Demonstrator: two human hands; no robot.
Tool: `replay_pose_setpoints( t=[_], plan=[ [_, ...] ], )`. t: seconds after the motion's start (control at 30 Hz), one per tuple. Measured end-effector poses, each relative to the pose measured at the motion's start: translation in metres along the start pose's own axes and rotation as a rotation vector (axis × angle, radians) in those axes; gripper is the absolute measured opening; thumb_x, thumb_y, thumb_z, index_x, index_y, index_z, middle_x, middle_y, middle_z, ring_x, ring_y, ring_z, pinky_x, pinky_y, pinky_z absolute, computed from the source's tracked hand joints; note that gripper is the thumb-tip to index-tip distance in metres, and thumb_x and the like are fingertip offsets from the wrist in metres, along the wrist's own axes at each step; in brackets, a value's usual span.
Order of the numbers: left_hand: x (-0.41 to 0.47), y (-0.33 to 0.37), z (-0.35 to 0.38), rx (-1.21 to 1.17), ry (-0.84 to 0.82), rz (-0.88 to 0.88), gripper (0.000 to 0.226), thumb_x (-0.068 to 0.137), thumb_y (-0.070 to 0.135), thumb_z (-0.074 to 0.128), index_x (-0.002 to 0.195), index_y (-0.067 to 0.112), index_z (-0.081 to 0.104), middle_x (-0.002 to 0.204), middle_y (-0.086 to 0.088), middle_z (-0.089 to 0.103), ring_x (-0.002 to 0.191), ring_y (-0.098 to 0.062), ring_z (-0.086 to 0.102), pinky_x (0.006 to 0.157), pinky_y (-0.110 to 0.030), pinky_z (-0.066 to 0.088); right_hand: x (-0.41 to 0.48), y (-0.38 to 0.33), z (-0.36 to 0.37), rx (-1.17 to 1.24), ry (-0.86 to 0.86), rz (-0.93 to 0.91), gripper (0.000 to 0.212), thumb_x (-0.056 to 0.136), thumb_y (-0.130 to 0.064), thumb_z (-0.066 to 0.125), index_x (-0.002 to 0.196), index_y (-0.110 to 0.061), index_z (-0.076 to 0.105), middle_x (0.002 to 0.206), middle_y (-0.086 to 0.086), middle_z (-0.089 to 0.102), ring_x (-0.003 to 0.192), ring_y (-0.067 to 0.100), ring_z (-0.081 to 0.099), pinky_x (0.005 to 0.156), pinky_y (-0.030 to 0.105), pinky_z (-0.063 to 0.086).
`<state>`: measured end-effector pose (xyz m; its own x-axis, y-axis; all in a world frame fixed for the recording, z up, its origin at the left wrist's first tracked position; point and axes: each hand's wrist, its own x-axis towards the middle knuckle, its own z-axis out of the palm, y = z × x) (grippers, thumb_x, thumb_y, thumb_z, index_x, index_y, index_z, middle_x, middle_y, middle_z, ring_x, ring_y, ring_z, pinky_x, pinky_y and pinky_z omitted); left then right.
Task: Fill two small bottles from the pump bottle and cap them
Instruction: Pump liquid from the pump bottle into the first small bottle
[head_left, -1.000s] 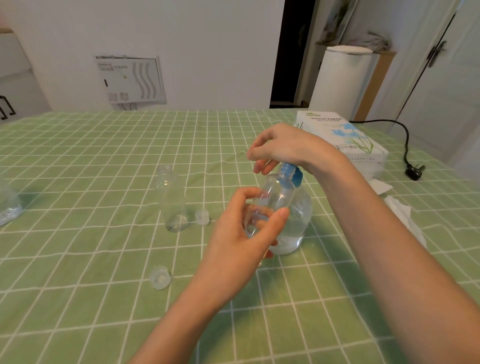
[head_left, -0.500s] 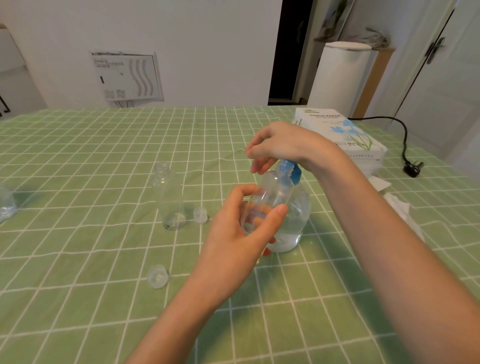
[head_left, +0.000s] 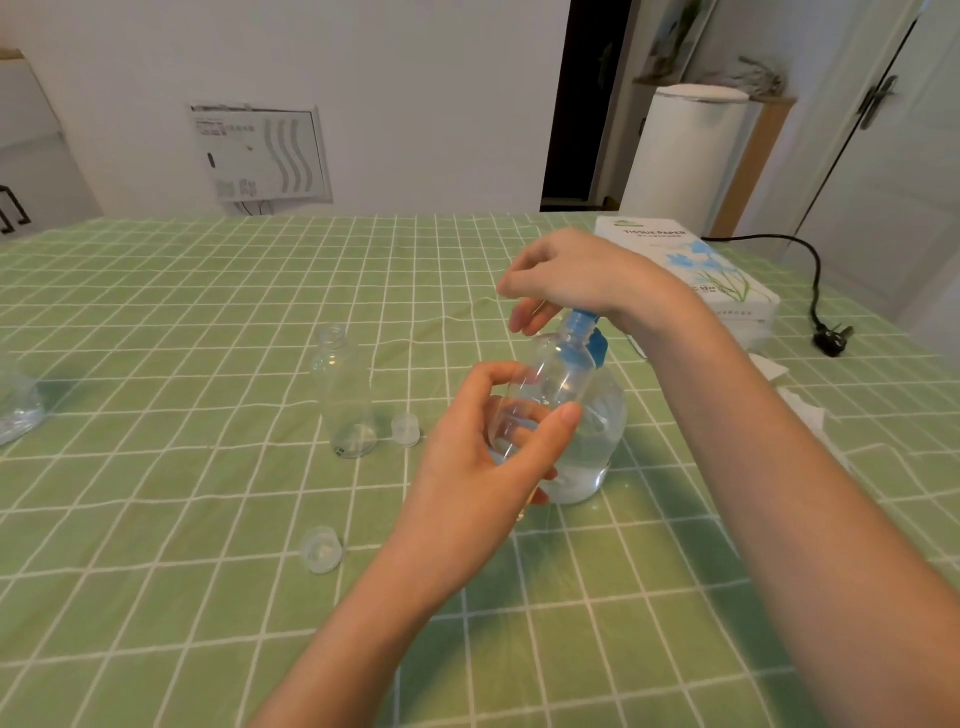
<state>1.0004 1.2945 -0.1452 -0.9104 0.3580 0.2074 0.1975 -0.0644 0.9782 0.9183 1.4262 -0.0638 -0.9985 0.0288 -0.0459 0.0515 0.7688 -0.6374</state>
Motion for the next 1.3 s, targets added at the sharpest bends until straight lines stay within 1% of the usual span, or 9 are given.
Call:
replay_pose_setpoints(
  t=[0.17, 0.33, 0.5, 0.63, 0.67, 0.9, 1.0, 1.13, 1.3],
  plan=[
    [0.0, 0.0, -0.001, 0.011, -0.007, -0.003, 0.048, 0.067, 0.048, 0.061, 0.108, 0.025, 0.054, 0.085, -0.001, 0.067, 0.06, -0.003, 0.062, 0.05, -0.014, 0.047, 0.001, 0.003, 0.002, 0.024, -0.013, -0.004, 0.023, 0.09, -0.018, 0.056, 0.107, -0.005, 0.065, 0.076, 0.001, 0.073, 0.104, 0.033, 0.065, 0.099, 0.047, 0.048],
    [-0.001, -0.002, -0.001, 0.024, -0.006, -0.015, 0.045, 0.067, 0.047, 0.062, 0.106, 0.027, 0.054, 0.079, 0.004, 0.066, 0.059, -0.004, 0.061, 0.05, -0.016, 0.048, 0.002, 0.008, 0.007, 0.065, -0.033, 0.013, 0.028, 0.09, -0.017, 0.057, 0.11, 0.001, 0.064, 0.077, 0.004, 0.073, 0.108, 0.041, 0.06, 0.1, 0.051, 0.046],
    [-0.001, -0.003, -0.001, 0.028, 0.0, -0.006, 0.044, 0.067, 0.049, 0.061, 0.106, 0.029, 0.054, 0.08, 0.007, 0.066, 0.061, -0.003, 0.061, 0.05, -0.014, 0.047, 0.001, 0.008, 0.005, 0.052, -0.006, 0.017, 0.022, 0.091, -0.019, 0.055, 0.106, -0.006, 0.065, 0.077, 0.003, 0.073, 0.108, 0.038, 0.061, 0.1, 0.048, 0.047],
    [0.0, -0.001, 0.0, 0.027, -0.006, 0.016, 0.042, 0.07, 0.048, 0.061, 0.107, 0.029, 0.053, 0.081, 0.007, 0.066, 0.062, -0.003, 0.061, 0.051, -0.013, 0.047, 0.002, 0.002, -0.002, -0.003, 0.031, -0.001, 0.02, 0.091, -0.025, 0.055, 0.105, -0.013, 0.063, 0.078, 0.0, 0.073, 0.098, 0.024, 0.068, 0.086, 0.036, 0.05],
    [0.0, 0.0, 0.0, 0.023, -0.007, 0.018, 0.042, 0.07, 0.048, 0.061, 0.106, 0.029, 0.053, 0.082, 0.007, 0.066, 0.063, -0.003, 0.061, 0.051, -0.013, 0.046, 0.003, 0.001, -0.003, -0.007, 0.036, -0.006, 0.02, 0.091, -0.025, 0.055, 0.105, -0.013, 0.063, 0.078, 0.0, 0.073, 0.098, 0.022, 0.068, 0.086, 0.036, 0.051],
    [0.0, -0.002, -0.001, 0.019, -0.007, 0.015, 0.042, 0.069, 0.049, 0.062, 0.105, 0.03, 0.054, 0.08, 0.009, 0.066, 0.062, -0.004, 0.062, 0.05, -0.013, 0.047, 0.004, 0.003, 0.0, 0.029, -0.003, -0.004, 0.02, 0.091, -0.019, 0.055, 0.105, -0.007, 0.064, 0.073, 0.0, 0.072, 0.103, 0.034, 0.065, 0.098, 0.048, 0.048],
    [0.0, -0.002, -0.001, 0.02, -0.009, 0.016, 0.042, 0.069, 0.049, 0.062, 0.106, 0.03, 0.054, 0.081, 0.009, 0.066, 0.062, -0.004, 0.062, 0.051, -0.014, 0.047, 0.005, 0.004, 0.0, 0.038, -0.018, 0.006, 0.021, 0.091, -0.017, 0.055, 0.106, -0.006, 0.064, 0.071, 0.0, 0.072, 0.104, 0.034, 0.065, 0.099, 0.048, 0.048],
    [0.0, -0.004, -0.001, 0.035, -0.001, 0.016, 0.046, 0.068, 0.05, 0.062, 0.108, 0.028, 0.054, 0.081, 0.006, 0.066, 0.062, -0.005, 0.062, 0.051, -0.015, 0.048, 0.007, 0.009, 0.004, 0.047, -0.053, 0.036, 0.024, 0.09, -0.015, 0.056, 0.109, -0.001, 0.063, 0.072, 0.001, 0.071, 0.109, 0.043, 0.06, 0.099, 0.052, 0.047],
    [0.0, -0.006, -0.002, 0.029, -0.011, 0.01, 0.045, 0.066, 0.049, 0.062, 0.106, 0.029, 0.055, 0.077, 0.01, 0.066, 0.062, -0.003, 0.062, 0.051, -0.015, 0.049, 0.006, 0.01, 0.006, 0.057, -0.061, 0.067, 0.023, 0.091, -0.017, 0.056, 0.11, -0.004, 0.062, 0.074, 0.001, 0.071, 0.108, 0.041, 0.061, 0.098, 0.051, 0.048]
  ],
)
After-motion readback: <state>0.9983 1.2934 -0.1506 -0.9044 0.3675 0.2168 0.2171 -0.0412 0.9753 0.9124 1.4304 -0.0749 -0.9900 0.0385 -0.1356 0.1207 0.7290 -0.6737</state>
